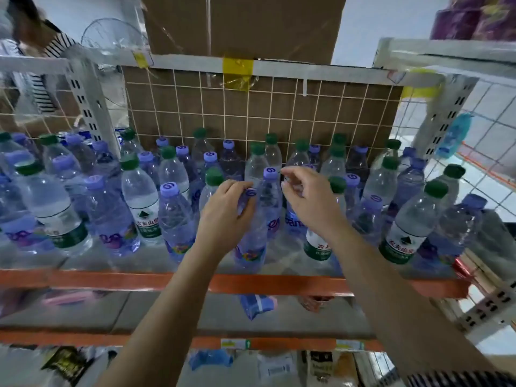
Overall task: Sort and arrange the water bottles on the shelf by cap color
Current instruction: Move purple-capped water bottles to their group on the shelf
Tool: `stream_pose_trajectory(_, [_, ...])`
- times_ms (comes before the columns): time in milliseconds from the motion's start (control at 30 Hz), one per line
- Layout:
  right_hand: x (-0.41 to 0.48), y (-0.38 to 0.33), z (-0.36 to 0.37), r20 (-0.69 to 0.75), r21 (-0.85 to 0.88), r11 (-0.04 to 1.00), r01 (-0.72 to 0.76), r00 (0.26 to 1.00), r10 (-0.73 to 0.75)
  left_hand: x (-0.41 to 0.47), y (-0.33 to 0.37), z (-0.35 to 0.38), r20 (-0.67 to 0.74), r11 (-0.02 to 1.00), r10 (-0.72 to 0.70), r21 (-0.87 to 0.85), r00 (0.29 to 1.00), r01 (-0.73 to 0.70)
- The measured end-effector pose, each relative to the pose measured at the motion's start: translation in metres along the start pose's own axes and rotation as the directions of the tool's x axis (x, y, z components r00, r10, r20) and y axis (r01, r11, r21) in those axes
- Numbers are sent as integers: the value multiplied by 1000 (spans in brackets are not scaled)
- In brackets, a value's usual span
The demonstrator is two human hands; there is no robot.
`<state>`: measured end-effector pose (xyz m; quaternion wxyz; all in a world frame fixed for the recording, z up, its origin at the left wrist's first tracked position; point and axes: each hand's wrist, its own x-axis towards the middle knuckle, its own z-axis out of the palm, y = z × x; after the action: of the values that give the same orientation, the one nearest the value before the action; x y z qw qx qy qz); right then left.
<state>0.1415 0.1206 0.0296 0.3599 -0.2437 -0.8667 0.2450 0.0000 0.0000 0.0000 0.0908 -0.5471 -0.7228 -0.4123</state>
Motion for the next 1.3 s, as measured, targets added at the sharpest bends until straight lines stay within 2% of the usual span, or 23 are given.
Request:
stream_pose_trajectory(233, [44,6,34,92,-131,984,-124,986,137,-1,-4,13,-10,999,-47,-25,999,46])
stream_pose_trajectory(400, [57,22,55,169,-65,949,-307,934,314,2,-3,13,-19,993,-111,-52,994,110])
stream_pose_trajectory(500, [58,31,64,119,-23,935,-353,928,353,4,-3,14,9,987,-153,-46,988,153])
stream_pose_trajectory(700, [44,33,65,17,76,960,-270,963,269,-1,0,10,35,990,-108,-89,994,110])
stream_pose_trajectory(900, [22,18,49,-55,141,982,-127,989,136,-17,8,2,-48,975,-142,-179,989,132])
stream_pose_trajectory(1100, [-6,2,33,-49,217,976,8,999,3,-29,19,-19,-149,916,-240,-362,959,173])
stream_pose_trajectory(1300, [-39,-29,35,12,404,908,111,992,-127,-58,25,-38,-163,895,-302,-387,939,221])
